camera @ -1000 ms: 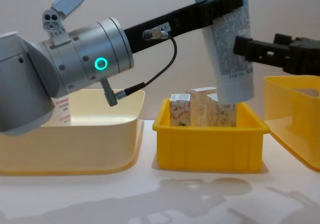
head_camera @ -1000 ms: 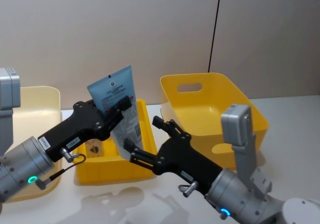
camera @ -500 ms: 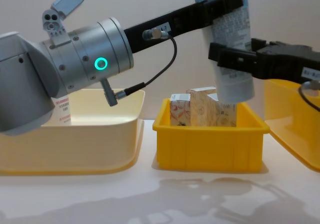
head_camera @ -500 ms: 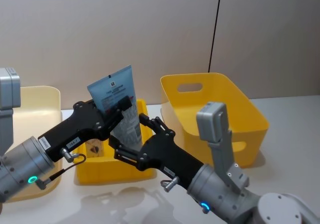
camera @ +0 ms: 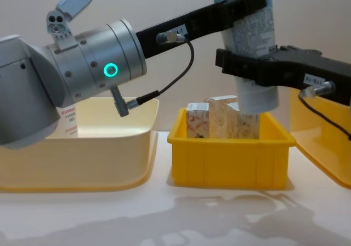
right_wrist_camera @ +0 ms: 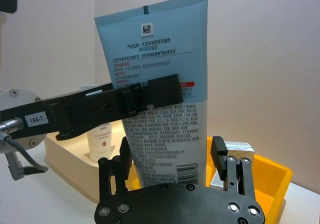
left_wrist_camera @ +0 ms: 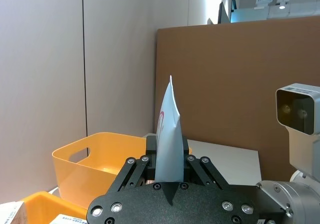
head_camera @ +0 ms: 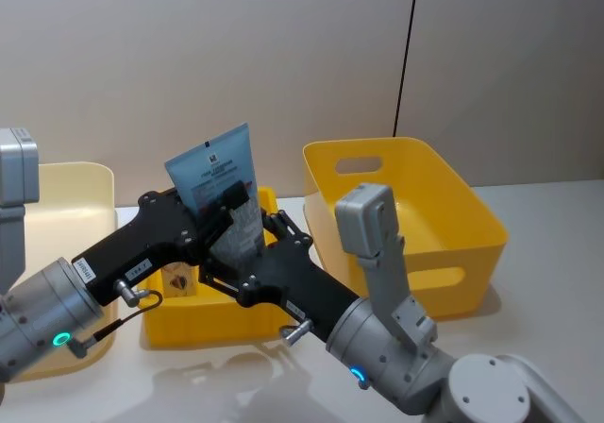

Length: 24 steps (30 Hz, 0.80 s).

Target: Bimanual collaborative sorting of washing and personal care products

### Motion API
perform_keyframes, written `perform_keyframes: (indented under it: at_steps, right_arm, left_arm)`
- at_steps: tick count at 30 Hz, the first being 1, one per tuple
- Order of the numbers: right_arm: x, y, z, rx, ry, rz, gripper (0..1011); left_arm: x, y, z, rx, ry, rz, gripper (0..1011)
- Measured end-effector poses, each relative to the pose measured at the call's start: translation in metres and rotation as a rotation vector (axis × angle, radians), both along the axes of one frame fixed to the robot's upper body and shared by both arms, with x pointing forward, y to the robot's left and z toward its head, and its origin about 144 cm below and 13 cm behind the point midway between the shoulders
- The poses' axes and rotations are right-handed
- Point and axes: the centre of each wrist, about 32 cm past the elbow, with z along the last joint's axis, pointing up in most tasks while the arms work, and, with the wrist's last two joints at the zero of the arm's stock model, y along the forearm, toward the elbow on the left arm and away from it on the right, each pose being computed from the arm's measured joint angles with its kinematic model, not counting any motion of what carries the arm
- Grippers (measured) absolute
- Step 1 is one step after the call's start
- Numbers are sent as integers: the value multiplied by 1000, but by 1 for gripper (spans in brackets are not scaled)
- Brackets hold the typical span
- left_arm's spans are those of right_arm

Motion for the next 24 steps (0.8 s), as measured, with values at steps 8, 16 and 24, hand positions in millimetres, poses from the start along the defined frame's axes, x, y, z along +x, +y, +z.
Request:
perform_keyframes:
  at_steps: [8,16,24]
  right_arm:
    - [4,6,0,-7,-4,-12,797]
    - [6,8,0,-11,-6,-21,736]
    - [7,10,0,-13,-7,-27,688]
  left_arm:
    - [0,0,0,0,0,0,241]
    - [0,0,0,0,0,1,240]
    - [0,0,0,0,0,0,325]
